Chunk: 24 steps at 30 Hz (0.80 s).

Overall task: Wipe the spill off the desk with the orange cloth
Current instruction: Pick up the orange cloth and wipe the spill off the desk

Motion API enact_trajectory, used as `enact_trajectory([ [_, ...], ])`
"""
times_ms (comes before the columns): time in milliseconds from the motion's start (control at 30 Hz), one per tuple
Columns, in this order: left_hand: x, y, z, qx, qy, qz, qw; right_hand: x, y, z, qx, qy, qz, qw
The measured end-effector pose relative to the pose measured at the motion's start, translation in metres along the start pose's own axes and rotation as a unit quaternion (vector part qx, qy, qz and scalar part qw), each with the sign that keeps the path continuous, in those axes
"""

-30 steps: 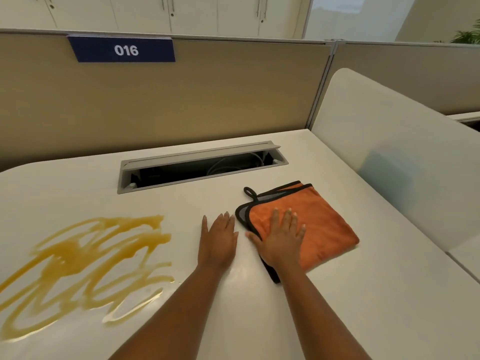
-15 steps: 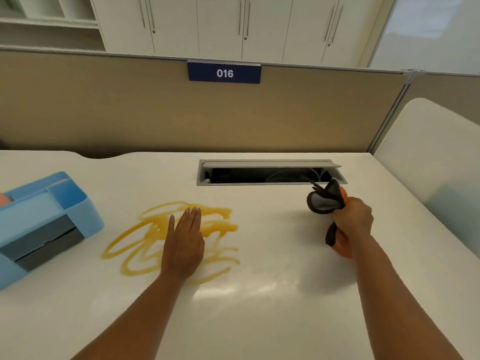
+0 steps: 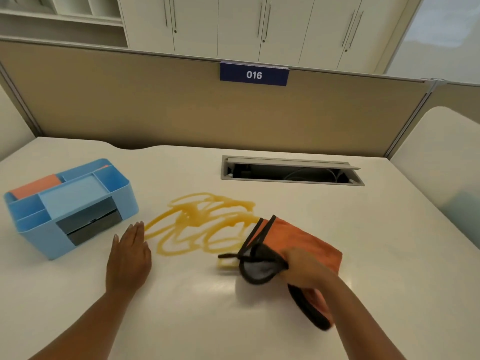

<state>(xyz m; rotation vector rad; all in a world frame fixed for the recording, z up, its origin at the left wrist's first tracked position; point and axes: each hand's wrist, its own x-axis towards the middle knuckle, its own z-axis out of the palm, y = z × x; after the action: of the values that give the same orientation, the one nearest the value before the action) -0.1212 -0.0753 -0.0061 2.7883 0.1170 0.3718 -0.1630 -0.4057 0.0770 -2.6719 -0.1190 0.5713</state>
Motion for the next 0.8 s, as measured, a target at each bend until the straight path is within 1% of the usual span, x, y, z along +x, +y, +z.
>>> enact_trajectory([
  [33,0.0,-0.008,0.0,-0.007,0.0,-0.007,1.0,-0.002,0.0,0.001,0.01,-0.077,0.012,0.997],
  [67,0.001,-0.014,0.001,-0.012,-0.004,-0.011,1.0,-0.001,0.004,0.001,0.052,-0.107,0.013,0.993],
  [100,0.003,-0.021,0.001,-0.016,-0.01,-0.013,1.0,0.001,0.005,0.001,0.124,-0.073,0.016,0.99],
  [133,0.005,-0.026,0.0,-0.02,-0.015,-0.015,1.0,0.004,0.003,0.003,0.187,0.013,0.027,0.982],
  [167,0.007,-0.031,0.0,-0.023,-0.021,-0.016,0.999,0.01,0.003,0.009,0.218,0.12,0.05,0.967],
  [200,0.01,-0.035,-0.001,-0.025,-0.027,-0.016,0.999,0.017,0.001,0.015,0.202,0.201,0.094,0.954],
  [233,0.012,-0.039,-0.001,-0.025,-0.031,-0.015,0.999,0.023,-0.003,0.026,0.148,0.223,0.146,0.953],
  [267,0.014,-0.043,-0.001,-0.025,-0.035,-0.014,0.999,0.029,-0.007,0.041,0.099,0.204,0.185,0.956],
  [300,0.014,-0.044,-0.001,-0.025,-0.038,-0.013,0.999,0.034,-0.01,0.056,0.067,0.186,0.208,0.958],
  [333,0.015,-0.047,0.0,-0.026,-0.041,-0.015,0.999,0.039,-0.013,0.069,0.049,0.187,0.219,0.957],
  [400,0.017,-0.051,0.002,-0.033,-0.042,-0.027,0.998,0.05,-0.013,0.087,0.018,0.223,0.223,0.949],
  [500,0.017,-0.052,0.005,-0.031,-0.046,-0.035,0.998,0.061,-0.013,0.091,-0.017,0.252,0.234,0.939],
  [567,0.018,-0.051,0.005,-0.028,-0.048,-0.039,0.998,0.069,-0.014,0.088,-0.036,0.256,0.236,0.937],
  [800,0.02,-0.049,0.006,-0.006,-0.064,-0.024,0.998,0.106,-0.016,0.07,-0.042,0.252,0.222,0.941],
])
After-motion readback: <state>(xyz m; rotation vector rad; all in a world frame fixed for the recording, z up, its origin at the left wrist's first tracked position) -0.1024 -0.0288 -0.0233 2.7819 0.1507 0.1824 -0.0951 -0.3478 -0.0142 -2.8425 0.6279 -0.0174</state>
